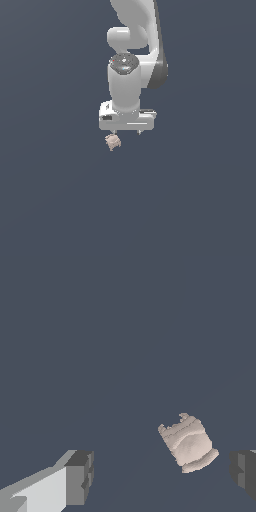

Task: Pick up the object and move it to a goal position.

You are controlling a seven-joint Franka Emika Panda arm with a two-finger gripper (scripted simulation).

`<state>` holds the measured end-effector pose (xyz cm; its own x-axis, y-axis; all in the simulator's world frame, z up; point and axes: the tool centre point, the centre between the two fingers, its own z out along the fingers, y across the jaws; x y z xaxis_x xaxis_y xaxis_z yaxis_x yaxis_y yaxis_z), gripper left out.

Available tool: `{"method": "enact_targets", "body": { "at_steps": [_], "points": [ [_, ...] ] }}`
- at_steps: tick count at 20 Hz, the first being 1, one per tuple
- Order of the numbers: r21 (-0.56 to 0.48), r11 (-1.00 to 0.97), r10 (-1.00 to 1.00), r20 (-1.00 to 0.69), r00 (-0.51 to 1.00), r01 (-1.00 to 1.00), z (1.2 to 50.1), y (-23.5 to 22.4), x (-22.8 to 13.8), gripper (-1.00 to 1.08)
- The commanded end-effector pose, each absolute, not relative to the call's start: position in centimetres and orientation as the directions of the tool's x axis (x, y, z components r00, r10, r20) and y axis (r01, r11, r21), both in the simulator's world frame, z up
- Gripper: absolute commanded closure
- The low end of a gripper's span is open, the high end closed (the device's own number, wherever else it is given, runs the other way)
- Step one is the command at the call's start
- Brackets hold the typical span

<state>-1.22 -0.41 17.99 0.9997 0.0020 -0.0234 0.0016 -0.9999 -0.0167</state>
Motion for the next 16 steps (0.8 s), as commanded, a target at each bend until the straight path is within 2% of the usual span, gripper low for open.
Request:
{"method": "enact_targets", "body": {
  "at_steps": [1, 16],
  "points": [
    [-0.017, -1.0, 0.002, -0.023, 1.0, 0.002, 18.0, -0.4, -1.2, -0.92],
    [-0.026, -1.0, 0.007, 0.011, 1.0, 0.007, 19.5, -1.6, -0.4, -0.92]
  ]
}}
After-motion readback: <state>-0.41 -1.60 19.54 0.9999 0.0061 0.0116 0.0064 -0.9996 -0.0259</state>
